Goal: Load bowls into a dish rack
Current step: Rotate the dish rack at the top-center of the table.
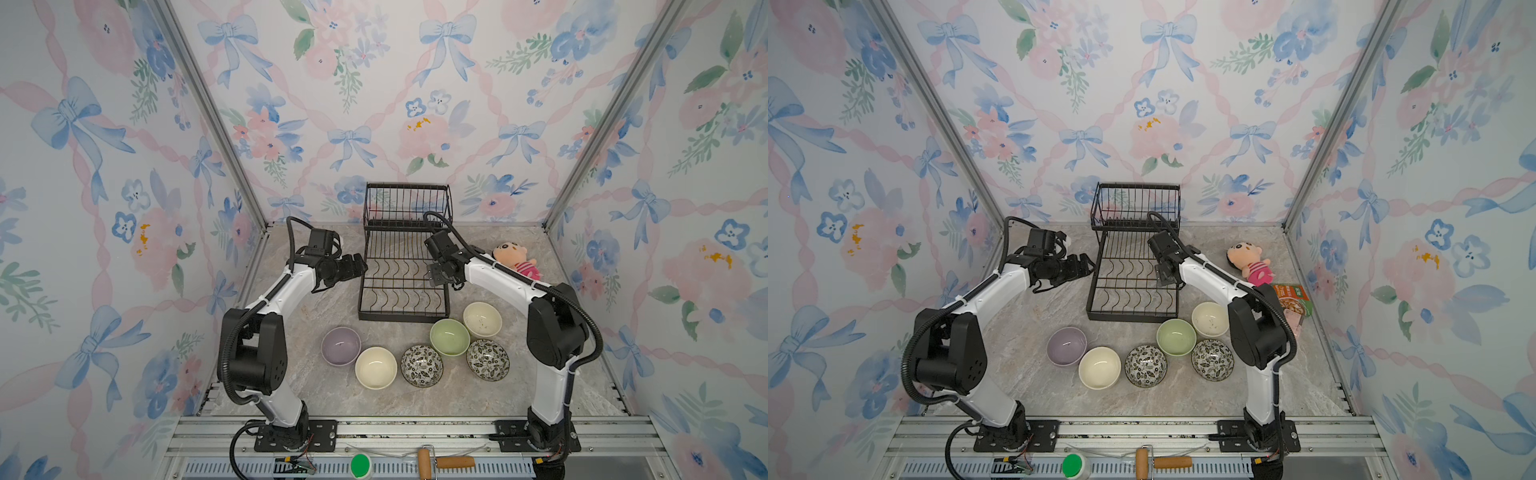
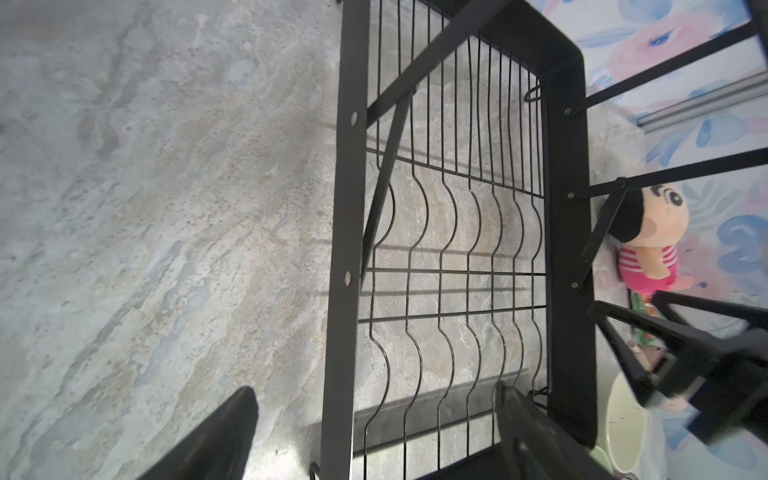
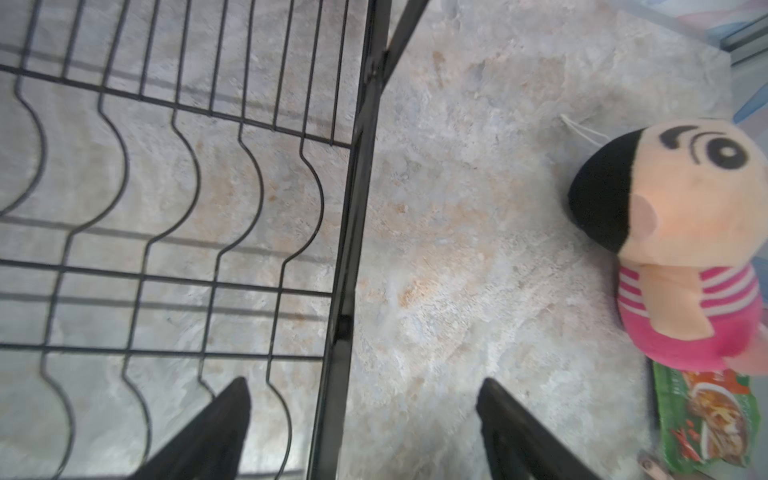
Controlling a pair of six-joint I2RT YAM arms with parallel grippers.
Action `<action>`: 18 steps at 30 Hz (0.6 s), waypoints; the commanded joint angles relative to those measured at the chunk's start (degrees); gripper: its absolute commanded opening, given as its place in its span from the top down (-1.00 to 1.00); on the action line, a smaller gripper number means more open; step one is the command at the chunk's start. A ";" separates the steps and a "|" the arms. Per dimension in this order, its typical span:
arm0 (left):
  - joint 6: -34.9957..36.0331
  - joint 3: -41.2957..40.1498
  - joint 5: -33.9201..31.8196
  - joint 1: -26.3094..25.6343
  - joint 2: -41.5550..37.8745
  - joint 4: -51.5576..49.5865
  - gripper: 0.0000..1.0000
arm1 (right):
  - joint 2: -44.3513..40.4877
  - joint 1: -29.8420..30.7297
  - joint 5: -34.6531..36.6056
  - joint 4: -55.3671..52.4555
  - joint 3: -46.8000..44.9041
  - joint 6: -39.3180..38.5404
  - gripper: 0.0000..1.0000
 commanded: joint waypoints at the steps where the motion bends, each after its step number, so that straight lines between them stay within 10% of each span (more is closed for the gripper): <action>1: 6.21 3.28 -4.90 -0.94 4.24 -0.86 -0.69 | -6.43 1.86 0.07 -1.10 -3.91 6.67 -0.95; 18: 11.77 7.55 -15.50 -6.65 15.11 -3.58 0.33 | -19.04 0.66 -6.68 2.25 -23.87 24.33 -0.92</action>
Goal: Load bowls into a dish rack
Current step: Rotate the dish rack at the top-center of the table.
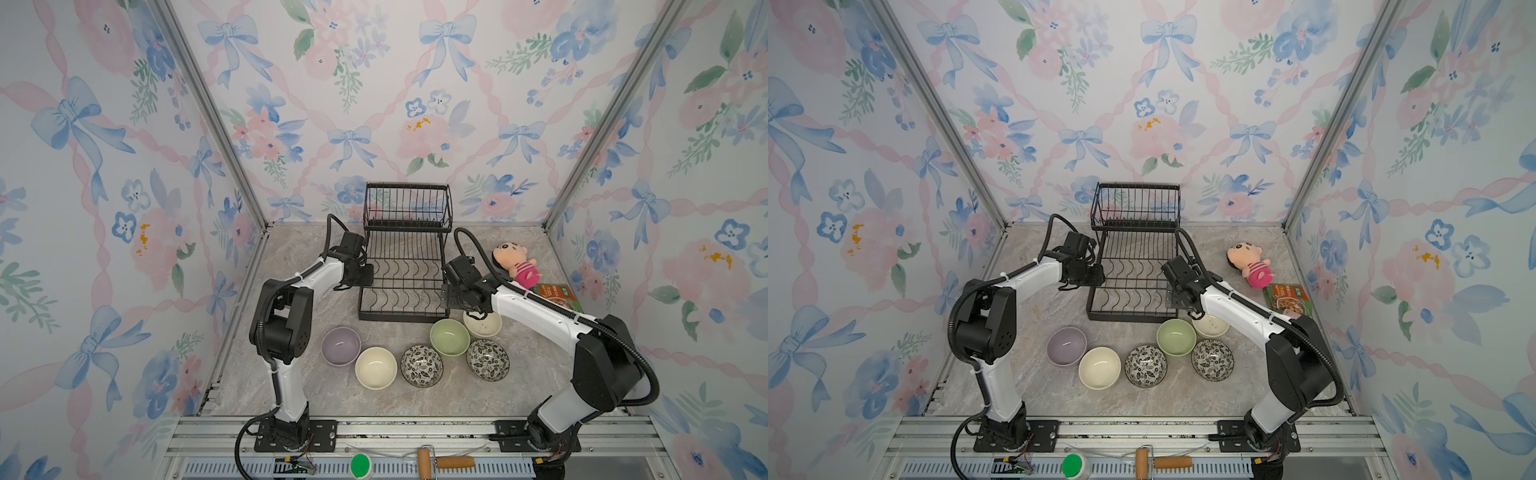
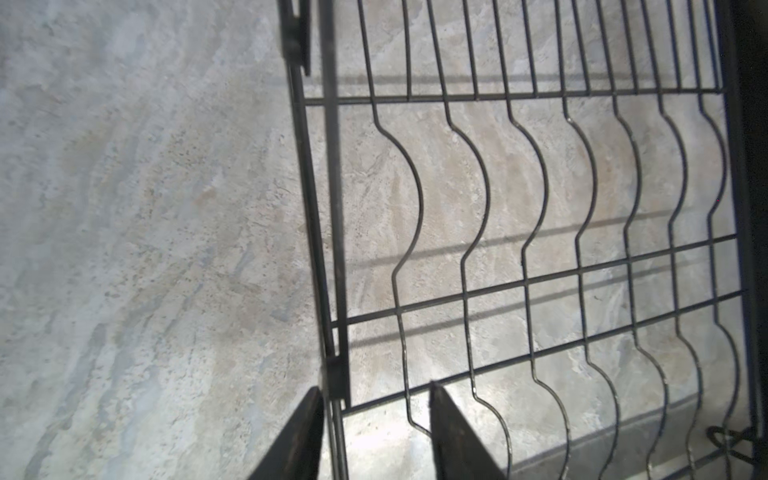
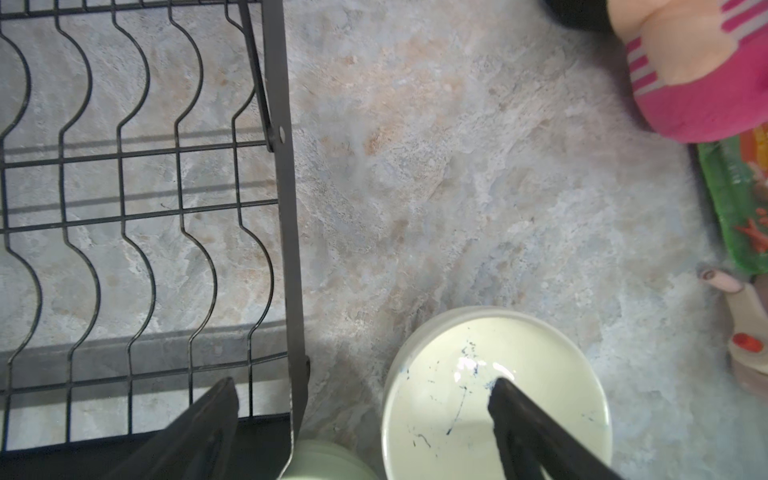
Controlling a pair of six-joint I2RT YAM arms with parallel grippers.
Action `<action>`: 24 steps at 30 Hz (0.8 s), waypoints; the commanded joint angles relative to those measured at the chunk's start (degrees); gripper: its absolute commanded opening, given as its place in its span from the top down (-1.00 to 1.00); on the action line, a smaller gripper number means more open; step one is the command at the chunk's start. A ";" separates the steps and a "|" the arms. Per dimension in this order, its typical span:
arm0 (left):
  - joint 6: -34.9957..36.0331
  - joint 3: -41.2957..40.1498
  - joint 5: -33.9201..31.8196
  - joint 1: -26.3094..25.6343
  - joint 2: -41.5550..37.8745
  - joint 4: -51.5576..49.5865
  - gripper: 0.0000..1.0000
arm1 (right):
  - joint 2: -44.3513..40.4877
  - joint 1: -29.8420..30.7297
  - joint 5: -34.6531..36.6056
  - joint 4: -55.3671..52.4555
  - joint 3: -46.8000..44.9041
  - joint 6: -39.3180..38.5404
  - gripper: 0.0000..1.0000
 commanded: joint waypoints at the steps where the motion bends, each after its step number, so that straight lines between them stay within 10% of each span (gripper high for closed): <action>1: 0.98 0.77 -4.51 0.21 1.76 -2.36 0.43 | -1.48 -0.81 -2.90 0.38 -0.88 5.70 -0.92; 7: -2.07 3.34 -2.24 0.51 4.14 -2.69 0.90 | -3.23 -1.99 -3.31 1.30 -3.61 7.05 -0.92; 24: -27.58 -6.05 5.79 4.70 -2.88 7.82 1.00 | 8.06 -2.49 -7.94 2.09 4.54 1.64 -0.92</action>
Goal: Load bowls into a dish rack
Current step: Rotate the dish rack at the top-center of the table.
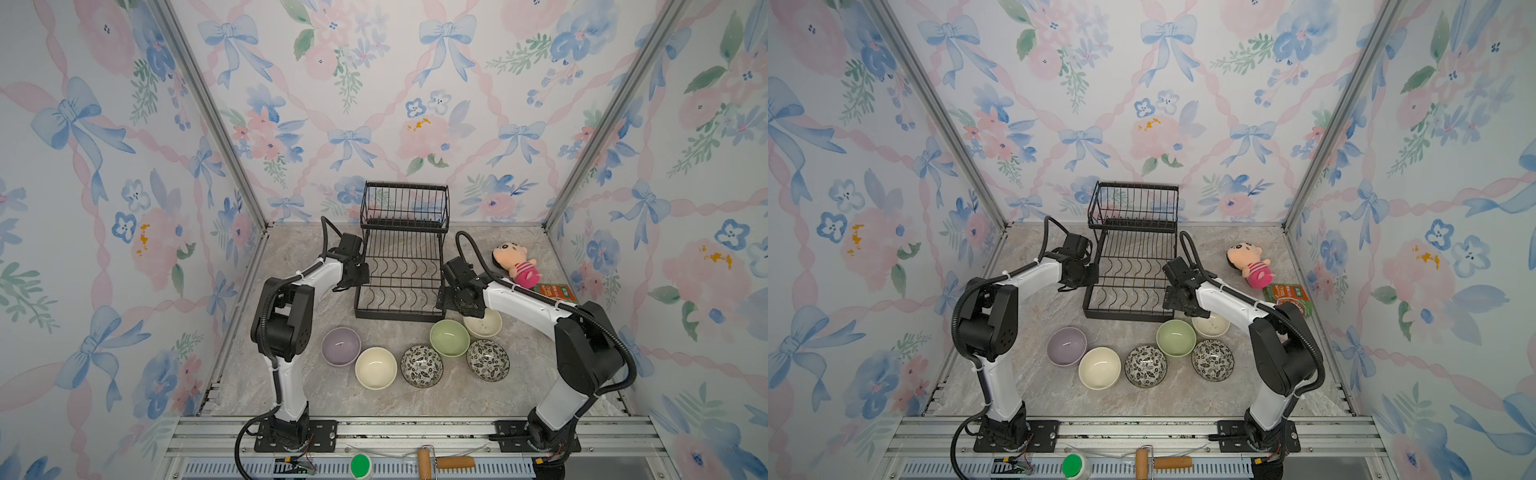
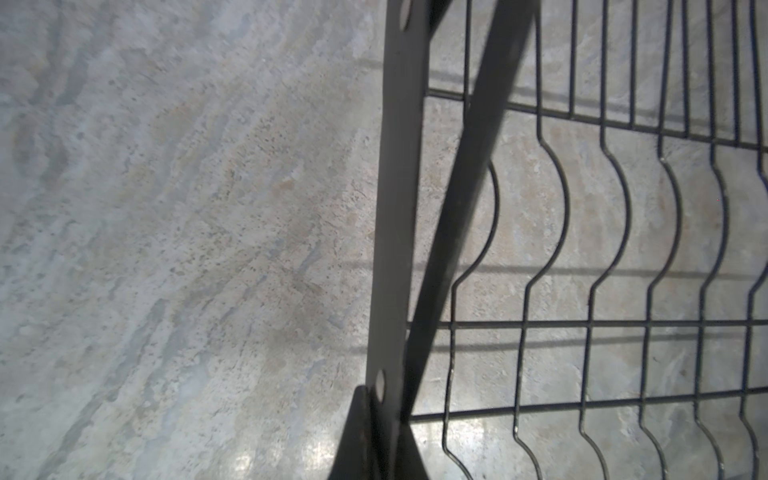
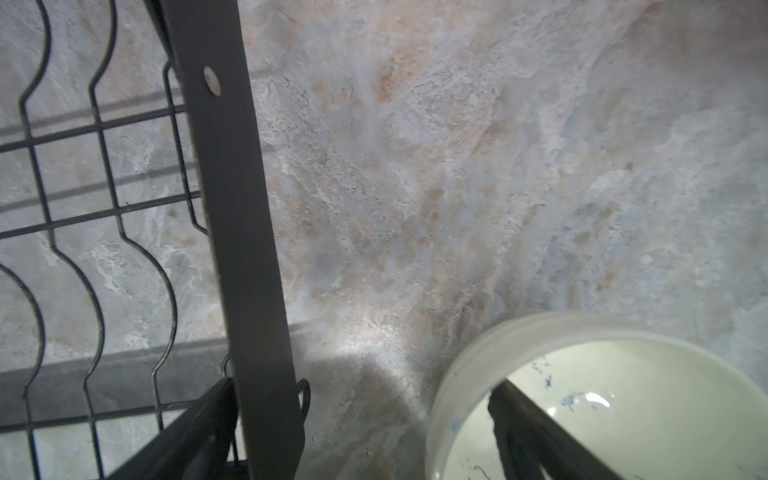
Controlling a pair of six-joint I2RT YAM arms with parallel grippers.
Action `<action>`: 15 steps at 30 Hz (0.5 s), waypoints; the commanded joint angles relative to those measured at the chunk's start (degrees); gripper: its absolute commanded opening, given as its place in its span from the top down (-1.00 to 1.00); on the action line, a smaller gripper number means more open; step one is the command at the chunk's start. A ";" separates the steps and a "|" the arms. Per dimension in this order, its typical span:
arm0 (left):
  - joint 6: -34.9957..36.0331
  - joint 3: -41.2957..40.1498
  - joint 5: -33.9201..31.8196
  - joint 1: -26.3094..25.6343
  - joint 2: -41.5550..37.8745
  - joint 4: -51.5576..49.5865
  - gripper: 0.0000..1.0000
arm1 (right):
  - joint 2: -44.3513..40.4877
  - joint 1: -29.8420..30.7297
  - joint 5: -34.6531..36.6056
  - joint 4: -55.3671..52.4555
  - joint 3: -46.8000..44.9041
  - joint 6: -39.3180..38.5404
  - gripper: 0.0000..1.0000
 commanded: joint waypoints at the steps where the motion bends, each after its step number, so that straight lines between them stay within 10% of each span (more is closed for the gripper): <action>1: -19.78 -5.00 8.61 3.27 -3.95 5.65 1.00 | 1.16 -0.28 -0.87 -0.18 3.79 -2.50 -0.92; 15: -42.71 -14.15 3.74 2.44 -11.91 11.86 1.00 | 4.53 -1.61 -4.63 -0.52 8.71 1.74 -0.92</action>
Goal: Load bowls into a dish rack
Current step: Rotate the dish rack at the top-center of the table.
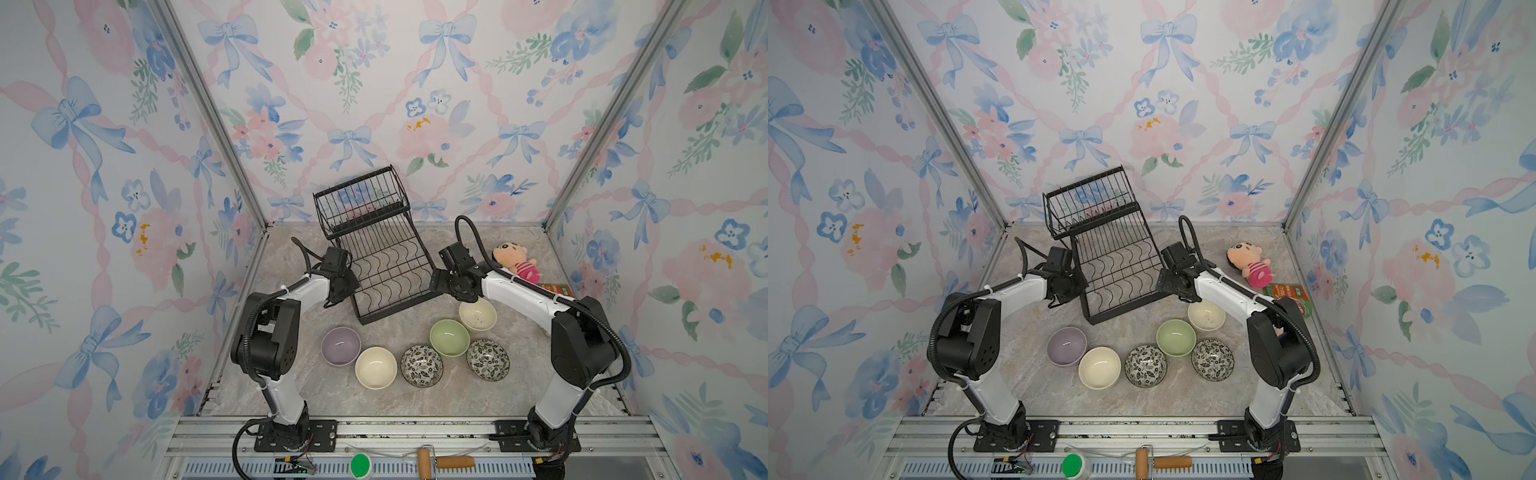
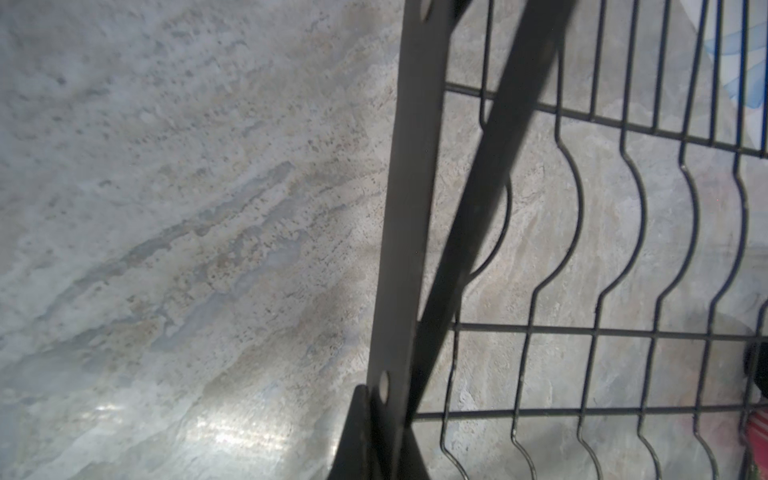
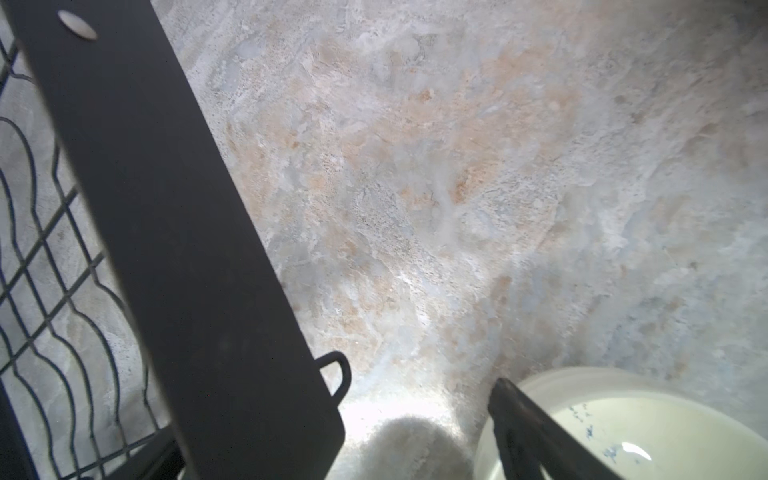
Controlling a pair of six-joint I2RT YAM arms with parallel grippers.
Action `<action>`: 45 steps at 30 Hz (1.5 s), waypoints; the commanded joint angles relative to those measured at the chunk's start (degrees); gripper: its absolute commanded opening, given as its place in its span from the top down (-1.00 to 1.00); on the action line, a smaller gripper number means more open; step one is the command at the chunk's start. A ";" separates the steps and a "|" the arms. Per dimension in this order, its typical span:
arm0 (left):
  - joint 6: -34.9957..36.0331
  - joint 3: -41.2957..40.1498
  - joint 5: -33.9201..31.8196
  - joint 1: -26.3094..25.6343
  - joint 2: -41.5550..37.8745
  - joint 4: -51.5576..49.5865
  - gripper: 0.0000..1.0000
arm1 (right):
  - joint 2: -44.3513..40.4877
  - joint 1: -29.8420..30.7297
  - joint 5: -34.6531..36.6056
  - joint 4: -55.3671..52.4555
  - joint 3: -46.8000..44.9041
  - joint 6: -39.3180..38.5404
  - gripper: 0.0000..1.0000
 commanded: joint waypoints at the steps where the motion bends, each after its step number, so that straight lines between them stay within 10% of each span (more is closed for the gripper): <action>1: -20.43 -0.13 3.18 -0.12 -3.08 3.92 1.00 | 2.28 -0.56 -2.41 -5.22 2.28 2.56 -0.92; 27: -37.36 3.94 -4.63 -10.75 -5.33 -3.25 1.00 | 19.93 -5.69 -14.25 -8.91 23.71 5.87 -0.92; 45: -42.62 3.31 -3.18 -15.60 -7.35 -3.27 0.58 | 34.36 -7.22 -14.59 -19.96 43.82 -2.71 -0.92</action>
